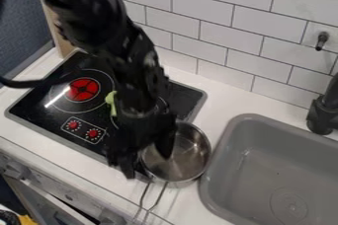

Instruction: Moved the silver pot to the bottom right of the stove

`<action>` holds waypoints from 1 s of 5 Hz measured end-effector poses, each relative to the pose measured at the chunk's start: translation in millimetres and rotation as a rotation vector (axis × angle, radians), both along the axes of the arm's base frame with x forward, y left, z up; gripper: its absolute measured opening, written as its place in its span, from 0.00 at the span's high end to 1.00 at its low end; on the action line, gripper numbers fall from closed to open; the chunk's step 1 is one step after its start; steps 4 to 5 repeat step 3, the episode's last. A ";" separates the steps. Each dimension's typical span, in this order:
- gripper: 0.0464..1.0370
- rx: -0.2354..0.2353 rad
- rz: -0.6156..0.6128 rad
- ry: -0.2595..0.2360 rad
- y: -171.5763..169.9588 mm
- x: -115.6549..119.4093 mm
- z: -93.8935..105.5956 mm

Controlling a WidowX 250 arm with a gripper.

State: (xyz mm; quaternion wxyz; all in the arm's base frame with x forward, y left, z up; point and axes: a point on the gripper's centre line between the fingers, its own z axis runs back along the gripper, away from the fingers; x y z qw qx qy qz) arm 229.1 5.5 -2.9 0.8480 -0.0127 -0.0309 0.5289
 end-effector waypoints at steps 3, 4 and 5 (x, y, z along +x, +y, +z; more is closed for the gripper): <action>0.04 0.015 0.022 -0.183 21.5 11.0 92.8; 0.04 0.015 0.022 -0.183 21.5 11.0 92.8; 0.04 0.015 0.022 -0.183 21.5 11.0 92.8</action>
